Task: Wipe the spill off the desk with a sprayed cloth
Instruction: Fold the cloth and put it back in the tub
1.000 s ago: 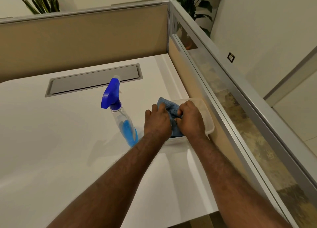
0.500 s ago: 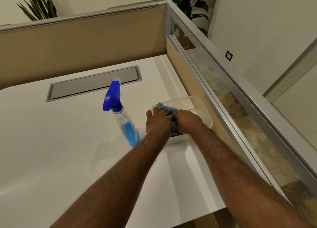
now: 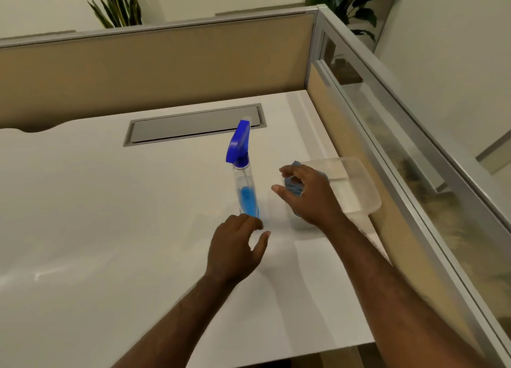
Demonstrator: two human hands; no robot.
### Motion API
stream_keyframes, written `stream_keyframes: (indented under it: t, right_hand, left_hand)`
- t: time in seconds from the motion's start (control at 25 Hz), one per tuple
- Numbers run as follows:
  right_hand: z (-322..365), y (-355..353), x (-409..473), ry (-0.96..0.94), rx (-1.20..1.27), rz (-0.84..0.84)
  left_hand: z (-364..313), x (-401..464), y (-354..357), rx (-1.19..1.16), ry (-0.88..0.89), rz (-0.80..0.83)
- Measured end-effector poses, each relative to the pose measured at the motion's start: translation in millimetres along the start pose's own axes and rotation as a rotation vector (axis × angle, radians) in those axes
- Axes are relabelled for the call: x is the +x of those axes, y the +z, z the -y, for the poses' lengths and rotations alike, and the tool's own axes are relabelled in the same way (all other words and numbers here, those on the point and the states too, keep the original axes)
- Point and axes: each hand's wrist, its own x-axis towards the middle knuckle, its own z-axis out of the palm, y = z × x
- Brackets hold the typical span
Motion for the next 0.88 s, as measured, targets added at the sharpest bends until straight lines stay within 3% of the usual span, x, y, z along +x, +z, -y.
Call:
stream_keyframes:
  t: [0.08,0.2,0.36,0.56,0.68,0.88]
  right_hand:
    - [16,22,-1,0.005,0.054,0.054]
    - [32,51,-1,0.059,0.13,0.076]
    - [46,80,1,0.185,0.102,-0.01]
    - [59,98,4,0.193,0.021,-0.194]
    - [63,97,4,0.21,0.033,-0.223]
    - [75,42,11,0.187,0.089,-0.31]
  left_hand:
    - [33,-9,0,0.049,-0.15,0.016]
    - [73,-13,14,0.177,-0.369,0.338]
    - [92,-12,32,0.184,-0.382,0.574]
    - [90,-7,43,0.173,-0.385,0.658]
    - [94,-9,47,0.152,-0.381,0.645]
    - [100,-14,53,0.132,-0.368,0.603]
